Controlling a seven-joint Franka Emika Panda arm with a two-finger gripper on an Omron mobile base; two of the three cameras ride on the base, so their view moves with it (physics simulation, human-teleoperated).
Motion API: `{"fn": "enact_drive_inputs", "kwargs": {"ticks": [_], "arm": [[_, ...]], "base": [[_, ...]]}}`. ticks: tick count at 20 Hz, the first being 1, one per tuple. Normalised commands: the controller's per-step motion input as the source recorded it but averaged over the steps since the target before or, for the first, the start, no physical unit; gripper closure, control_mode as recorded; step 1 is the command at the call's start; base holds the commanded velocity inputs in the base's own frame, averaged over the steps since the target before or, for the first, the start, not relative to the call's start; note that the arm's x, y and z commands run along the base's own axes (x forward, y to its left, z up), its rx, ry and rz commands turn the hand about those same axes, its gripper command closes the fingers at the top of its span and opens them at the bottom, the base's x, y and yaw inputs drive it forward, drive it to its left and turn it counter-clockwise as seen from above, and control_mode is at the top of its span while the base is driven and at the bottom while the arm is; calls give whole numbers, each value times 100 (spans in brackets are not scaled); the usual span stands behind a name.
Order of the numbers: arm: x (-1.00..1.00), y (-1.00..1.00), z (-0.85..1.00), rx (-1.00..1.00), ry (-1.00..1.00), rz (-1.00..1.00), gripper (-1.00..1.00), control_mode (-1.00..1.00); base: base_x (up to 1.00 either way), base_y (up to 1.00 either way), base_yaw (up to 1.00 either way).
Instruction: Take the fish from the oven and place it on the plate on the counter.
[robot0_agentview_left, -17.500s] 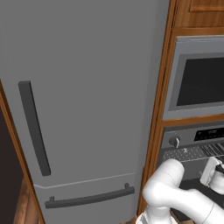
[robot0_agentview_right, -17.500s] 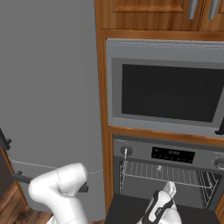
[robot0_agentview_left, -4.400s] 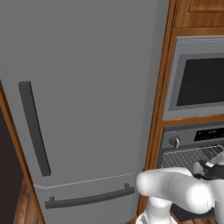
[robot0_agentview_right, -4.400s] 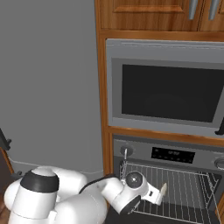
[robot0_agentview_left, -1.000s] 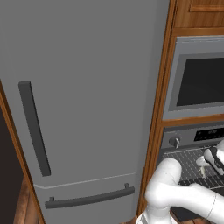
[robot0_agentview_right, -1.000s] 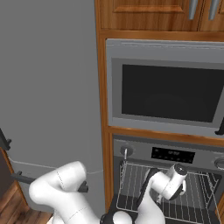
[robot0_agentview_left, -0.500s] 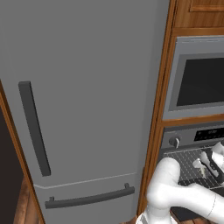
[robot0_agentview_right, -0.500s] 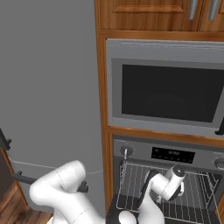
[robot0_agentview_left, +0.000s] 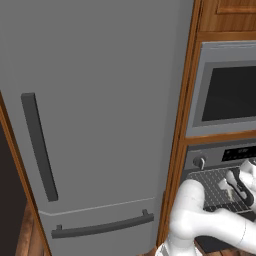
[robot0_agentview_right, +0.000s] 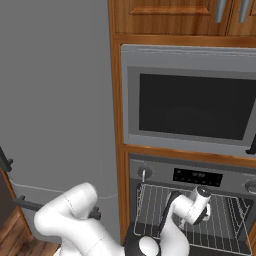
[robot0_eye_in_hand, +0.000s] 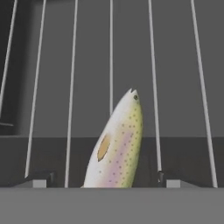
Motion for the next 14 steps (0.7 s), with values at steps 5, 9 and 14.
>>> {"fn": "enact_drive_inputs", "kwargs": {"ticks": [5,9,14], "arm": [[0,-1,-26,1,5,0,-100,-100],[0,0,-41,0,0,0,-100,-100],[0,-1,-27,0,0,0,-100,-100]], "base": [[0,0,0],[0,0,0],[0,0,0]]}}
